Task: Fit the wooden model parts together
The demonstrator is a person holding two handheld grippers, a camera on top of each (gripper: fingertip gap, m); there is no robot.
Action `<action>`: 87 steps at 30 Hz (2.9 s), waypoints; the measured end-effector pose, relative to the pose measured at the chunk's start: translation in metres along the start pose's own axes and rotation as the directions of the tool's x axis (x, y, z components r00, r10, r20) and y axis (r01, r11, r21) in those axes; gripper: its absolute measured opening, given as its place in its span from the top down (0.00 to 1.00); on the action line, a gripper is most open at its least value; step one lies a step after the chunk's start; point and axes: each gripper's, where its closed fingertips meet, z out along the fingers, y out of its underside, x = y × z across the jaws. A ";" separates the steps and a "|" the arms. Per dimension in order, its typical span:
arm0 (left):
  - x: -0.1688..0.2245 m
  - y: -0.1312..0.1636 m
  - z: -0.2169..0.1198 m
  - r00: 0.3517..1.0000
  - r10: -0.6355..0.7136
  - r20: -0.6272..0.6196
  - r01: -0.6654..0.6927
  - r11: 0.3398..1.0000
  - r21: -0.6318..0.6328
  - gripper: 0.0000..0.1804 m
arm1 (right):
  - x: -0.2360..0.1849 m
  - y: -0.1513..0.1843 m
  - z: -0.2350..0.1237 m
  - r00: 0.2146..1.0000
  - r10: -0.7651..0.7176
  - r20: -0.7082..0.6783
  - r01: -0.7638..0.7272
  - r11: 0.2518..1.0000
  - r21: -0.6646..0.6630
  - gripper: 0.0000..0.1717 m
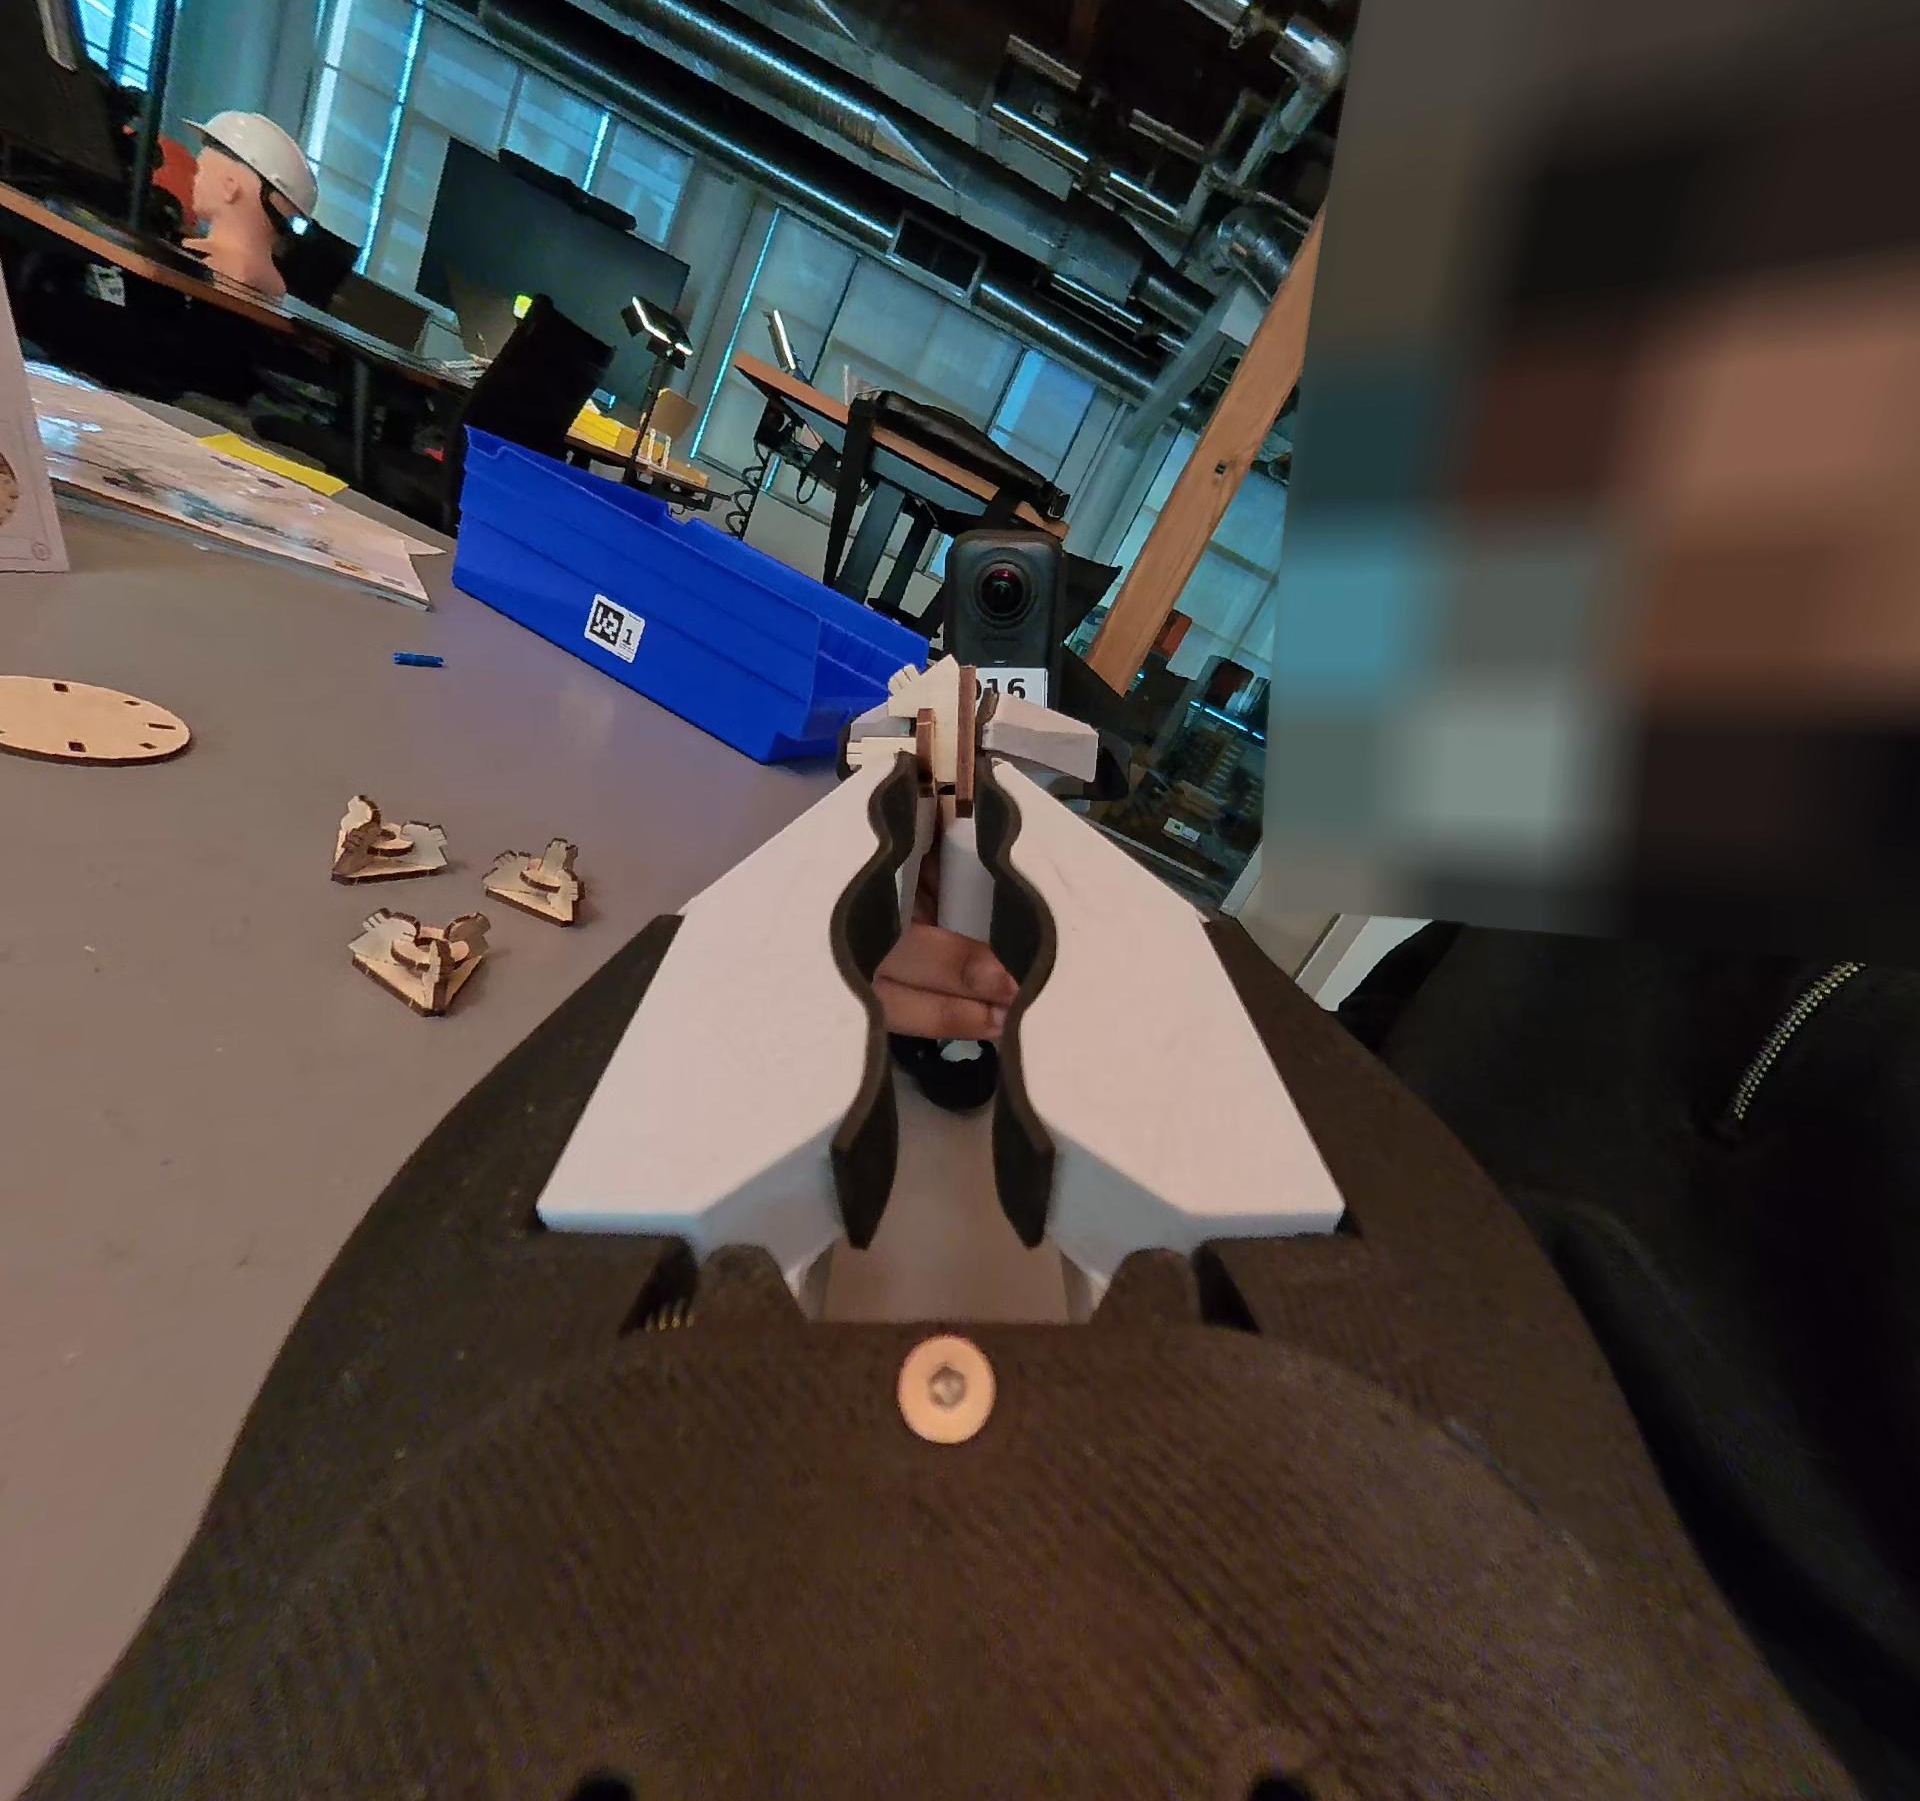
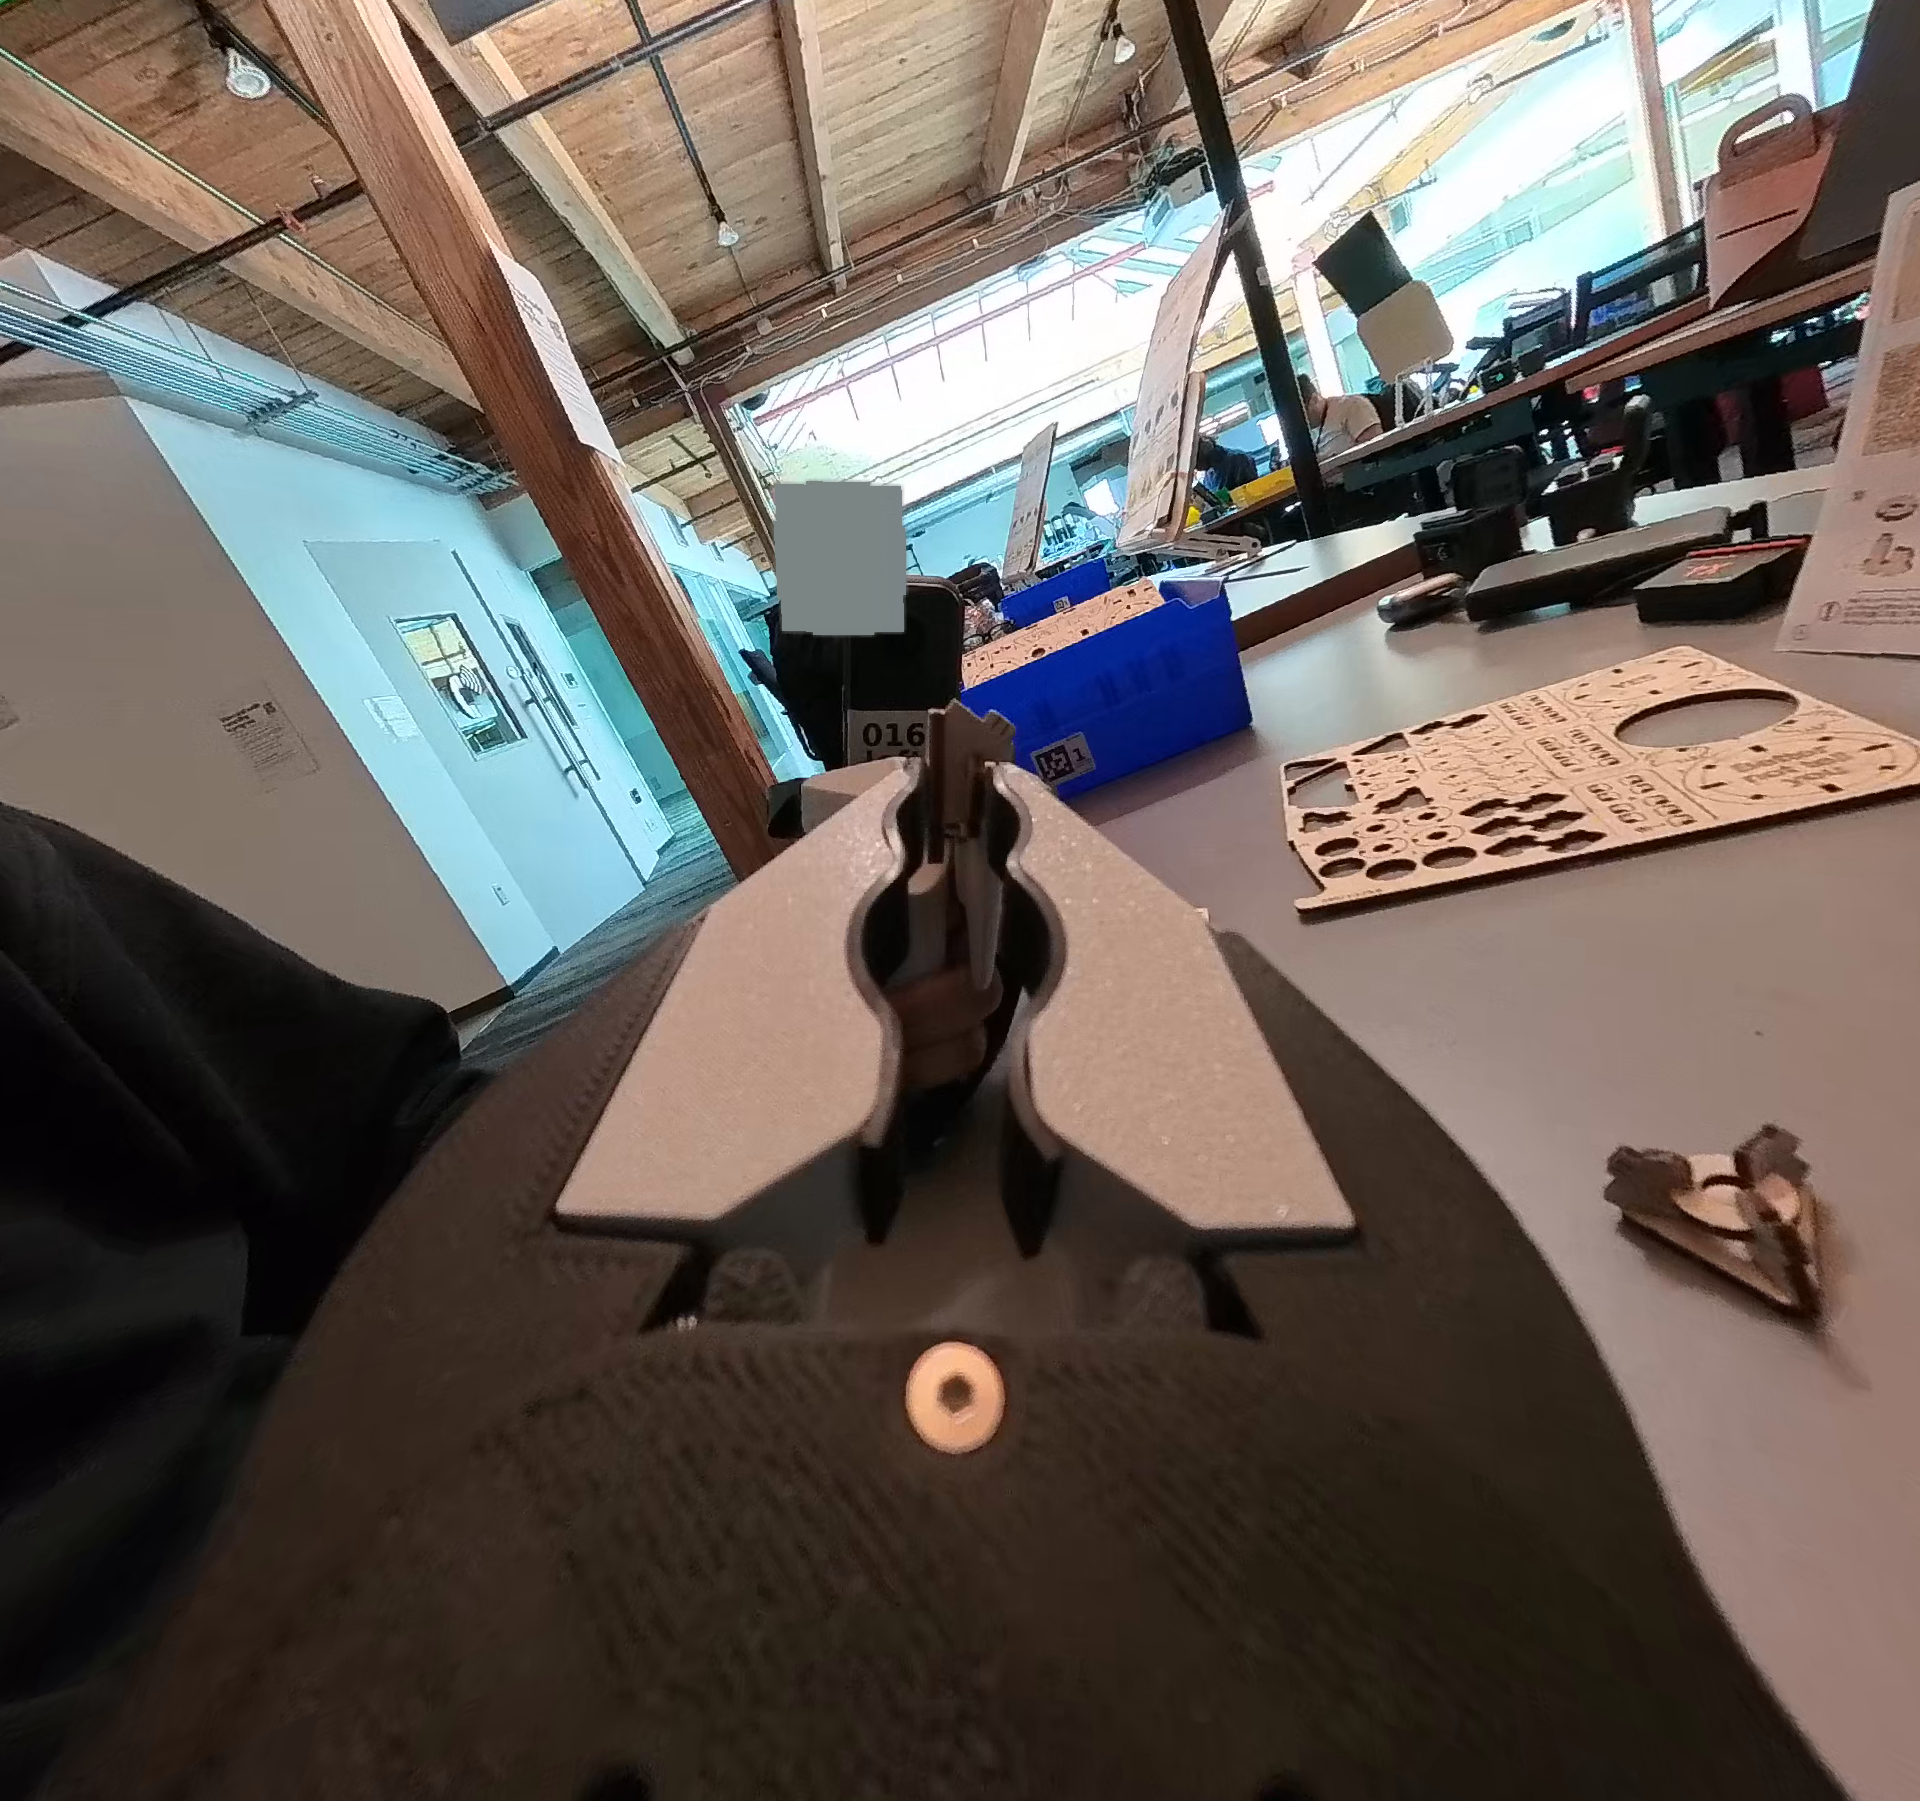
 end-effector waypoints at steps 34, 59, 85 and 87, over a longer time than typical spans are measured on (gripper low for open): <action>0.012 0.002 0.000 0.999 0.016 -0.049 -0.017 1.000 -0.015 0.95 | -0.012 0.001 -0.003 0.978 -0.200 -0.052 0.200 0.980 -0.004 0.95; 0.014 -0.001 -0.002 0.998 0.006 -0.067 -0.005 1.000 0.011 0.96 | -0.011 -0.003 -0.004 0.977 -0.203 -0.067 0.205 0.978 0.035 0.89; 0.030 -0.005 -0.004 0.987 0.042 -0.157 -0.037 0.999 0.032 0.96 | -0.028 0.002 0.000 0.969 -0.248 0.009 0.248 0.969 0.022 0.94; 0.033 -0.005 -0.004 0.984 0.047 -0.172 -0.042 0.999 0.032 0.96 | -0.031 0.003 0.000 0.962 -0.272 0.012 0.272 0.962 0.020 0.94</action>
